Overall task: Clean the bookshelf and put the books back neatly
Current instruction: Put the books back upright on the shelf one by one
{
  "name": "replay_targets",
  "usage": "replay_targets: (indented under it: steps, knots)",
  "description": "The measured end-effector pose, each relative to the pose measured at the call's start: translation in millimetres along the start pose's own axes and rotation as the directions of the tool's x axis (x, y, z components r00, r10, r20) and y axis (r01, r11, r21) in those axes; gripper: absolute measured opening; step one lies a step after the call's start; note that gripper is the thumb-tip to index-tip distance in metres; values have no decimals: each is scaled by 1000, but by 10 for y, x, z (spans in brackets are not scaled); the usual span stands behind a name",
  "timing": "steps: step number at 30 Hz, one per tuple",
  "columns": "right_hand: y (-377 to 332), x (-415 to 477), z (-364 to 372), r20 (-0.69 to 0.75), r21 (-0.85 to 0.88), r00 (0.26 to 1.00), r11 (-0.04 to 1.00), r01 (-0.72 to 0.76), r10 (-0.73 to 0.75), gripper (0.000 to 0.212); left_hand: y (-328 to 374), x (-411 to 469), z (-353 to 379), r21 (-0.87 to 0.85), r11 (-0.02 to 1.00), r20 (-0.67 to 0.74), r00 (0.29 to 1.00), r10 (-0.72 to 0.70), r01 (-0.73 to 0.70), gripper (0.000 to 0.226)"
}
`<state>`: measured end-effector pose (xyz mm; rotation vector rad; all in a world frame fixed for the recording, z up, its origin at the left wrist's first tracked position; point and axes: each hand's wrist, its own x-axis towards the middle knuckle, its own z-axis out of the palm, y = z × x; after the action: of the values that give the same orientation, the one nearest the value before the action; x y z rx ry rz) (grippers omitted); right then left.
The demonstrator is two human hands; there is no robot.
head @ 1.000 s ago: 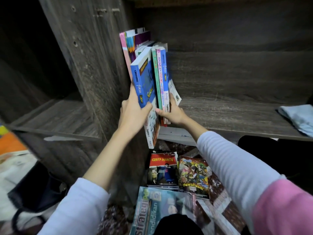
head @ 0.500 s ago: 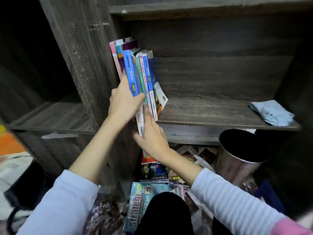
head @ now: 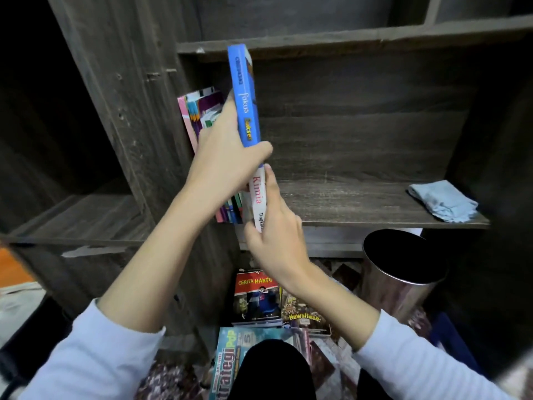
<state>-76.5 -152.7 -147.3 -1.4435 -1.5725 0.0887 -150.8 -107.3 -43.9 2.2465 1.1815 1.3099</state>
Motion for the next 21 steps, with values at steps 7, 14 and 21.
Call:
replay_targets:
  steps: [7, 14, 21]
  knots:
    - [341, 431, 117, -49, 30, 997, 998, -58, 60, 90, -110, 342, 300, 0, 997, 2, 997, 81, -81, 77]
    - [868, 955, 518, 147, 109, 964, 965, -240, 223, 90, -627, 632, 704, 255, 965, -85, 993, 77, -53, 78]
    - [1298, 1223, 847, 240, 120, 938, 951, -286, 251, 87, -1113, 893, 949, 477, 879, -136, 989, 54, 17, 65]
